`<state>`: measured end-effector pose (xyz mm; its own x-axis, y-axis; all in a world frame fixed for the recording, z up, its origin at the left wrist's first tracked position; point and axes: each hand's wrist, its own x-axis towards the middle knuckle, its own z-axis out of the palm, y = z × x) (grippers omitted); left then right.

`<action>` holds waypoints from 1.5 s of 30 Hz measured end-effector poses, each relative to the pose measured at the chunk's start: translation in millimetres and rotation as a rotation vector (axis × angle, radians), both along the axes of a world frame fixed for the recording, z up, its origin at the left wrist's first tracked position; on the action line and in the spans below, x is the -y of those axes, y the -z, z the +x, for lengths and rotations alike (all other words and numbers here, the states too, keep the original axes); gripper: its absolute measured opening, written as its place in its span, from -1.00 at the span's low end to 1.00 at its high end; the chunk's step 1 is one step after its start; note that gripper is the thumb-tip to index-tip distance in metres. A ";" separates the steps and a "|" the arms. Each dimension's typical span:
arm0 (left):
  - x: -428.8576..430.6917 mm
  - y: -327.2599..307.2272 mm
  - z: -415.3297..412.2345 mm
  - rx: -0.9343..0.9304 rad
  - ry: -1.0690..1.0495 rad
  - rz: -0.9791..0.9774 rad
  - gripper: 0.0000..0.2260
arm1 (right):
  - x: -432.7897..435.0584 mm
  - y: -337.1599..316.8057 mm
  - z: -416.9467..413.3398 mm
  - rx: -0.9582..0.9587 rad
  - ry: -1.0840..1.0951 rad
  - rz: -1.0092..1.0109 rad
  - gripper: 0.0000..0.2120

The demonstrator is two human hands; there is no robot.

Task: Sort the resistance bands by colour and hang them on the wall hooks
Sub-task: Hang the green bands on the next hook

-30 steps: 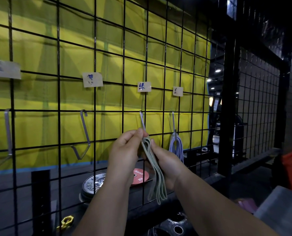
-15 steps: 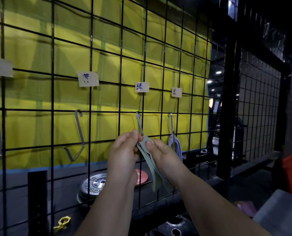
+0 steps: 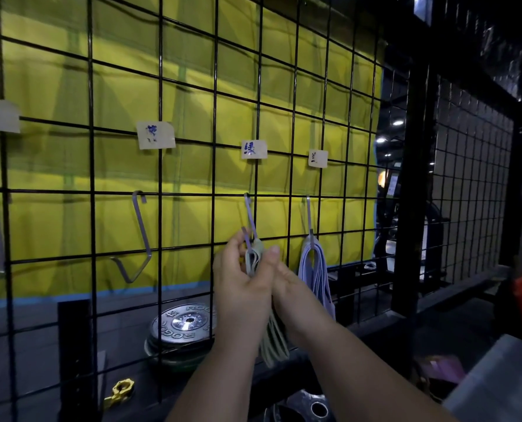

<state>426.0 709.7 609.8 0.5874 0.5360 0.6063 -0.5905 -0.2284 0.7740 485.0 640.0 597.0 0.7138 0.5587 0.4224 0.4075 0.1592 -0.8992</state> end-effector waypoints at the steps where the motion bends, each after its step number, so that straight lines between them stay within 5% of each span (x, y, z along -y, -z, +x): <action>1: 1.2 4.4 1.4 -0.023 -0.046 0.038 -0.57 | 0.5 2.4 -1.2 -0.002 -0.016 -0.007 -0.64; 5: 7.2 19.8 4.2 -0.089 -0.168 0.149 -0.62 | 8.2 15.9 -4.2 -0.100 -0.072 0.006 -0.72; 14: 7.8 43.0 13.5 -0.119 -0.222 0.151 -0.78 | 12.3 52.0 8.8 -0.059 0.086 -0.147 -0.49; 19: 10.5 53.0 15.4 -0.119 -0.218 0.124 -0.82 | 17.9 53.4 2.7 -0.041 0.091 -0.088 -0.64; 25: 17.0 74.2 18.9 -0.104 -0.238 0.152 -0.53 | 21.1 59.8 0.4 -0.030 0.099 -0.041 -0.66; 35: 20.9 81.8 23.0 -0.148 -0.258 0.120 -0.53 | 24.9 65.7 -4.1 0.022 0.130 -0.010 -0.71; 45: 27.4 86.9 13.8 -0.180 -0.283 0.148 -0.77 | 27.5 73.7 -3.0 -0.005 0.147 0.019 -0.70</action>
